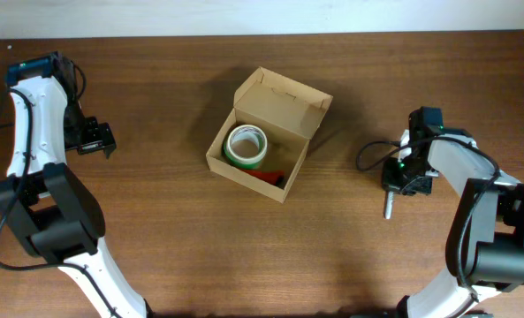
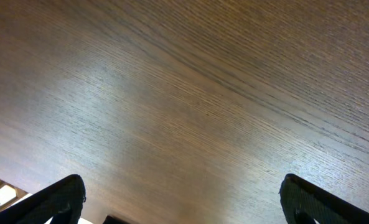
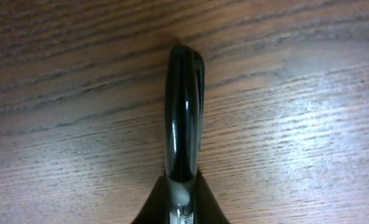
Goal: Pack container
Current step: 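Grasp the black marker on the table with the right gripper, then lower the black marker into the box beside the tapes and release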
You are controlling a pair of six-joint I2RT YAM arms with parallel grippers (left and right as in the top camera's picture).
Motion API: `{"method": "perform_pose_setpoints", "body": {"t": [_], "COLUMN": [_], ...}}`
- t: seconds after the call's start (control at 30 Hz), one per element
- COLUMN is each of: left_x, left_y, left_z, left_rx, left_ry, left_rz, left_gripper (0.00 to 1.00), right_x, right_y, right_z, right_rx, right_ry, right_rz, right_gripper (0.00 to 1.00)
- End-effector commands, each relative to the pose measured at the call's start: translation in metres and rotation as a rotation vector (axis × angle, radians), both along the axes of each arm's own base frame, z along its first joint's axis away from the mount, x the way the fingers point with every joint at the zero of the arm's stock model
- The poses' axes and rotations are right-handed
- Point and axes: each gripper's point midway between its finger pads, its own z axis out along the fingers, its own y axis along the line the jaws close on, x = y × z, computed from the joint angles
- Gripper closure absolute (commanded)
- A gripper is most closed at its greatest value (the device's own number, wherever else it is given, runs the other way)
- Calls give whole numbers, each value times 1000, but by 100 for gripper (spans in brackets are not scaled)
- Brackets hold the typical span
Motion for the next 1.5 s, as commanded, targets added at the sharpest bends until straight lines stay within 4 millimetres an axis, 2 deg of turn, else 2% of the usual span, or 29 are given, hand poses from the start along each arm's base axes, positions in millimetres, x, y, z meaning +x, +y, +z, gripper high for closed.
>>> {"method": "perform_pose_setpoints", "body": {"t": [0.0, 0.13, 0.17, 0.23, 0.3, 0.4, 0.47, 0.5, 0.53, 0.57, 0.63, 0.7, 0.77, 0.83, 0.97, 1.07, 1.17, 1.27, 1.33, 1.47], "left_x": [0, 0, 0, 0, 0, 0, 0, 0, 0, 0, 0, 0, 0, 0, 0, 0, 0, 0, 0, 0], "left_y": [0, 0, 0, 0, 0, 0, 0, 0, 0, 0, 0, 0, 0, 0, 0, 0, 0, 0, 0, 0], "left_z": [2, 2, 2, 2, 2, 2, 2, 2, 2, 2, 2, 2, 2, 2, 2, 2, 2, 2, 2, 2], "left_rx": [-7, -7, -7, -7, -7, -7, -7, -7, -7, -7, -7, -7, -7, -7, -7, -7, -7, -7, -7, -7], "left_ry": [-6, -6, -6, -6, -6, -6, -6, -6, -6, -6, -6, -6, -6, -6, -6, -6, -6, -6, -6, -6], "left_rz": [-9, -9, -9, -9, -9, -8, -8, -9, -8, -9, -9, -9, -9, -9, -9, -9, -9, -9, -8, -9], "left_gripper": [0, 0, 0, 0, 0, 0, 0, 0, 0, 0, 0, 0, 0, 0, 0, 0, 0, 0, 0, 0], "right_x": [-4, 10, 17, 40, 62, 89, 101, 104, 107, 108, 105, 96, 83, 71, 59, 56, 55, 53, 50, 47], "right_y": [6, 6, 10, 19, 27, 40, 51, 57, 69, 80, 113, 154, 195, 230, 291, 322, 340, 345, 349, 349], "right_z": [-18, -6, 3, 39, 87, 178, 238, 262, 293, 313, 351, 370, 369, 350, 288, 230, 174, 133, 114, 100], "right_rx": [11, 20, 42, 94, 129, 132, 106, 96, 89, 86, 86, 79, 59, 11, -48, -75, -67, -54, -26, 4], "right_ry": [41, -8, -34, -129, -237, -409, -520, -567, -634, -679, -775, -836, -842, -792, -630, -487, -353, -251, -207, -174], "right_rz": [-15, 16, 38, 101, 178, 294, 356, 384, 416, 444, 547, 701, 873, 1028, 1257, 1363, 1407, 1403, 1405, 1403], "right_gripper": [96, 96, 96, 96, 96, 96, 96, 96, 96, 96, 96, 96, 96, 96, 96, 96, 96, 96, 96, 96]}}
